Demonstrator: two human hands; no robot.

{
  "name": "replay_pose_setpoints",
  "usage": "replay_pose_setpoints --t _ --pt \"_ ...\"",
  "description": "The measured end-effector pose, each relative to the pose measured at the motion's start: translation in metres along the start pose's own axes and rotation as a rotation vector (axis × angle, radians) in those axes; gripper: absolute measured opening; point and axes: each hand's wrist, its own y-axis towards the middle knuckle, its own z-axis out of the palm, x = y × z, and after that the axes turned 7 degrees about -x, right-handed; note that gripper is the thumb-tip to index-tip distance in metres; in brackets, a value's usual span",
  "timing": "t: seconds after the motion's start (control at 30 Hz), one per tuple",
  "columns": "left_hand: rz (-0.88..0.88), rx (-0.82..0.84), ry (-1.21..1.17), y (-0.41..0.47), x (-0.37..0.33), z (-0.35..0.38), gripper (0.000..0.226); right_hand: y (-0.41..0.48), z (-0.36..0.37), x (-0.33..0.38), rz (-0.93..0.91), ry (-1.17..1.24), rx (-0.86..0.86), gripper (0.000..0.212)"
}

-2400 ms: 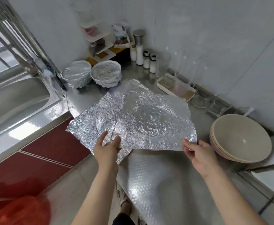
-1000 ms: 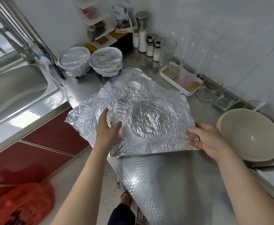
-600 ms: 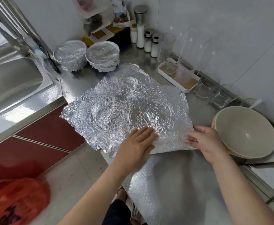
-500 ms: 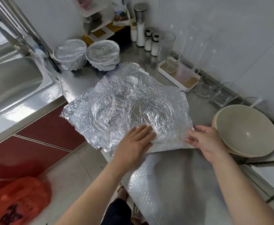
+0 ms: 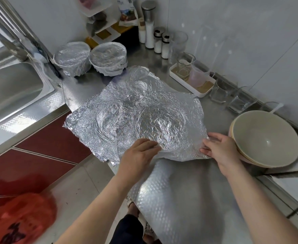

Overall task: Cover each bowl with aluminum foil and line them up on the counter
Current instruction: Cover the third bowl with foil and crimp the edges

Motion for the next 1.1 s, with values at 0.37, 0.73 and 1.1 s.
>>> replay_pose_setpoints --t 0.37,0.73,1.1 --pt "0.038 -0.027 0.005 0.001 0.005 0.003 0.022 -0.019 0.004 0.013 -1.152 -0.894 -0.201 0.03" --pt "0.089 -0.043 0.036 0.009 0.01 0.001 0.02 -0.019 0.039 -0.01 -1.464 -0.917 0.425 0.006" --pt "0.16 0.081 0.02 0.025 0.003 0.001 0.056 -0.02 0.04 -0.005 -1.7 -1.093 0.336 0.019"
